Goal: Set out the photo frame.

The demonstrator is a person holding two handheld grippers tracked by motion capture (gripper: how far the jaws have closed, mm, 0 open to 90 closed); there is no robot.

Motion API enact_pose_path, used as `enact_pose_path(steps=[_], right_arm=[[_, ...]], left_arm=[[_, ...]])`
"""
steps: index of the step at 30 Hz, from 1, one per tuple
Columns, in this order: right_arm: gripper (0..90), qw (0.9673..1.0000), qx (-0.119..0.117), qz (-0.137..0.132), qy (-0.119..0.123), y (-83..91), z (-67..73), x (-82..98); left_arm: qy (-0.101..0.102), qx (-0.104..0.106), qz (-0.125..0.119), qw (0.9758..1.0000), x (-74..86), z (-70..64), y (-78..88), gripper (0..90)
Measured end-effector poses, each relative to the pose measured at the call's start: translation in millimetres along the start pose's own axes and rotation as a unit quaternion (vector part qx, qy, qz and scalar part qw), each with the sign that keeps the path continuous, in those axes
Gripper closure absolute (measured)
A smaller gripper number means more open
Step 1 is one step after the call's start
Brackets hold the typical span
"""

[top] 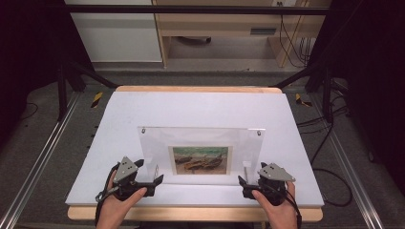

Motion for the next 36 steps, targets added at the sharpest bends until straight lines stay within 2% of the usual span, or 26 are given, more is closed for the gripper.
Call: enact_pose_path(steps=[6,12,20,26,30,36], right_arm=[[9.4,0.9999,0.009,-0.013,-0.002,8.5,-2.7,-3.5],[10.8,0.9993,0.019,-0.029,-0.012,18.5,-11.5,-4.3],[11.4,0.9983,0.039,-0.038,-0.021,28.1,-23.7,-1.4],[11.5,0.9982,0.044,-0.033,-0.022,35.6,-29.8,7.1],[11.3,0.9979,0.047,-0.034,-0.028,41.0,-34.9,11.6],[10.2,0.9970,0.060,-0.036,-0.035,42.6,-44.3,15.3]], left_arm=[[0.005,-0.004,-0.012,0.9999,-1.8,4.0,8.0,6.8],[-0.005,-0.015,-0.028,0.9995,-4.4,9.7,20.8,6.8],[0.009,-0.028,-0.049,0.9984,-5.7,22.2,37.5,6.8],[0.020,-0.050,-0.058,0.9969,-4.4,36.1,49.3,7.7],[0.030,-0.070,-0.066,0.9949,-3.8,48.6,57.5,7.8],[0.048,-0.130,-0.070,0.9879,0.2,74.8,67.1,9.9]])
Point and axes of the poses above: each handheld gripper's, and its own axes: y roughly backward along the jaws, x roughly out of its underside, z roughly to its left, the point moved 8 cm from there along -y, roughly forward along the jaws
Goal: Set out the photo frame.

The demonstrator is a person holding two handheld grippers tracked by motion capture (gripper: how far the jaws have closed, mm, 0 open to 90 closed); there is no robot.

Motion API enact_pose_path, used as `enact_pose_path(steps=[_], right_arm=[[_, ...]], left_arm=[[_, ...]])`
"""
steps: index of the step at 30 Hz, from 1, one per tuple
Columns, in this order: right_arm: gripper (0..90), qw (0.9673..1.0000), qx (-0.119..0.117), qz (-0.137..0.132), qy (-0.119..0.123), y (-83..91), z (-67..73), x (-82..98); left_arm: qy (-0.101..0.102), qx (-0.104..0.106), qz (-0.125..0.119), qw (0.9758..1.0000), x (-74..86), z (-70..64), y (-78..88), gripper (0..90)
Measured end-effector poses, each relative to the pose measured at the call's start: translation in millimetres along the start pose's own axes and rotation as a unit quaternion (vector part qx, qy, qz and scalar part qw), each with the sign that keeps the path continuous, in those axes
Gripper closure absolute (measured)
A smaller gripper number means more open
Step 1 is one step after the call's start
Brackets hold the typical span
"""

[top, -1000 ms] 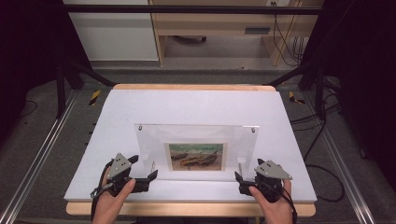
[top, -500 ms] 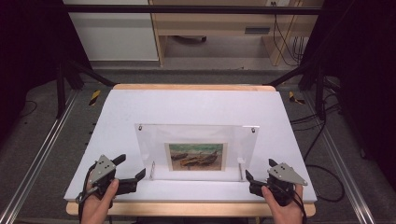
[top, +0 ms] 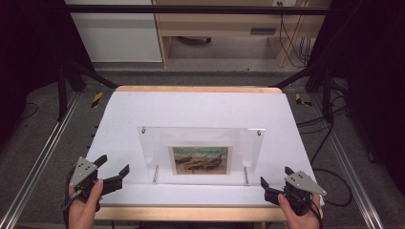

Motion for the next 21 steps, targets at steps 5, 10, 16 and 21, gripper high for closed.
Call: enact_pose_path(steps=[5,10,16,21], right_arm=[[11.0,0.9999,-0.001,0.011,0.001,-2.7,-1.5,2.8],[10.7,0.9998,0.012,0.012,-0.003,-6.9,-9.5,3.6],[10.1,0.9987,0.045,0.021,-0.015,-18.4,-28.8,7.0],[11.3,0.9973,0.060,0.035,-0.021,-29.5,-40.4,8.3]], left_arm=[[-0.035,-0.030,0.001,0.9990,2.5,14.2,-3.2,11.9],[-0.050,-0.043,0.008,0.9978,3.0,19.6,-8.9,11.3],[-0.050,-0.056,0.029,0.9967,6.0,25.8,-24.9,10.1],[-0.050,-0.044,0.035,0.9972,5.6,23.7,-39.6,6.9]])
Point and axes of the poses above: each handheld gripper's, and its own axes: y roughly backward along the jaws, x roughly out of its underside, z roughly to its left, the point moved 8 cm from there along -y, roughly forward along the jaws
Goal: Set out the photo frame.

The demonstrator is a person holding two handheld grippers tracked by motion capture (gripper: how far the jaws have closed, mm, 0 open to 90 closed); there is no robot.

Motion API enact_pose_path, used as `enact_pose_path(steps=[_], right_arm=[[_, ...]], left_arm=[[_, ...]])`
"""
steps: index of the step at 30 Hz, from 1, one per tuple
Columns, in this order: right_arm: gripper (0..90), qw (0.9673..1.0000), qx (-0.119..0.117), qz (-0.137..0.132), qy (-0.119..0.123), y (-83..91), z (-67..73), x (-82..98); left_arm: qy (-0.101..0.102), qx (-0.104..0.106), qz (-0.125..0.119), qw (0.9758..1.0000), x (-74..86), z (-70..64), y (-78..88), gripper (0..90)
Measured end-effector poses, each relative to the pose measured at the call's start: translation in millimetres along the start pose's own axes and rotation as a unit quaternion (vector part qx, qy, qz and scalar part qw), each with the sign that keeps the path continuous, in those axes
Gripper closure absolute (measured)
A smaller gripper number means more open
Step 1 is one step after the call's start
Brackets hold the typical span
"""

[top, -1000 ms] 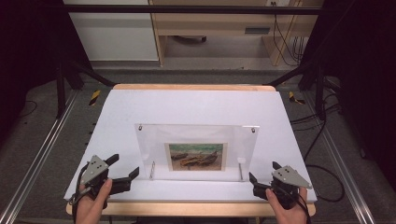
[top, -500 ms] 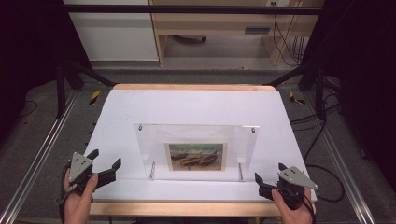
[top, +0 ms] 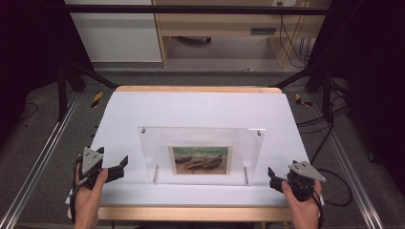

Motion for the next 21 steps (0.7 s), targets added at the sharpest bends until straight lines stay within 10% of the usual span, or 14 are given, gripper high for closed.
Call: enact_pose_path(steps=[21], right_arm=[[14.2,0.9997,0.026,-0.002,-0.004,-51.7,-12.7,-32.6]], left_arm=[[0.013,-0.005,-0.015,0.9998,-10.0,17.4,-47.8,4.8]])
Point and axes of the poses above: each handheld gripper's, and its own axes: y roughly backward along the jaws, x roughly out of its underside, z roughly to its left, the point moved 8 cm from there along -y, roughly forward along the jaws
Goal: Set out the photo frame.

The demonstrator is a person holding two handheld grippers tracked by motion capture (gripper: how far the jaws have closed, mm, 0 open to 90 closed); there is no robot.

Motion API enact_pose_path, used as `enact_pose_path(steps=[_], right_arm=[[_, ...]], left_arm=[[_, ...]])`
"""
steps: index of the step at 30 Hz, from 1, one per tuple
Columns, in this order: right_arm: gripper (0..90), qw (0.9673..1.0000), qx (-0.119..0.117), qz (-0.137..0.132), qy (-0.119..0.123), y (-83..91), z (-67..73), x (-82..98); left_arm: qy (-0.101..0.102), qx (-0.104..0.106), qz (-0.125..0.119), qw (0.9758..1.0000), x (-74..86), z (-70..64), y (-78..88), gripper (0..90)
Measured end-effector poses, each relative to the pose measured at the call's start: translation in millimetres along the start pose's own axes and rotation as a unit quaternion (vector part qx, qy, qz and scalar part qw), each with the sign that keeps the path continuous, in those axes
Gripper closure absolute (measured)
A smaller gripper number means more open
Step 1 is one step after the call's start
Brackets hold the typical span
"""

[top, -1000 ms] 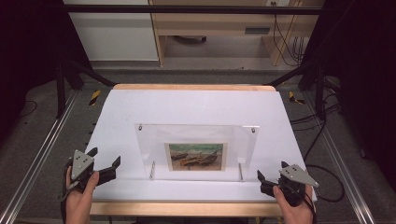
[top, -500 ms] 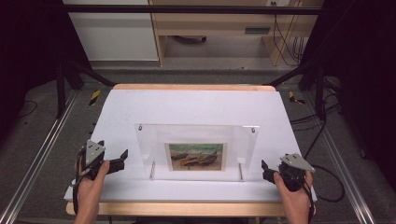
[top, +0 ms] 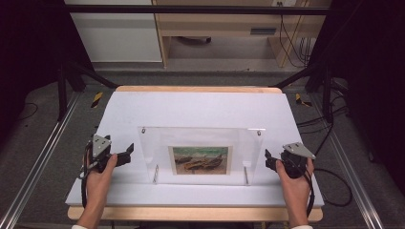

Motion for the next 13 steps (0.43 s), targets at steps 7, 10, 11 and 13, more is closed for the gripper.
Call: enact_pose_path(steps=[7,10,11,13], right_arm=[[14.8,0.9995,-0.007,0.031,0.001,-14.6,0.1,-2.8],[14.0,0.9988,-0.018,0.045,-0.013,-13.3,2.2,2.7],[13.9,0.9987,-0.020,0.045,-0.016,-12.9,2.5,3.5],[13.5,0.9985,-0.024,0.045,-0.022,-11.2,3.5,5.1]], left_arm=[[0.050,0.024,0.009,0.9984,1.9,6.4,4.9,5.2],[0.065,0.042,0.013,0.9969,3.3,5.0,8.4,5.3],[0.066,0.047,0.017,0.9965,4.5,4.3,9.6,5.3],[0.065,0.044,0.013,0.9968,4.8,3.9,13.1,6.3]])
Point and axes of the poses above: each handheld gripper's, and its own axes: y roughly backward along the jaws, x roughly out of its underside, z roughly to its left, the point moved 8 cm from there along -y, roughly forward along the jaws
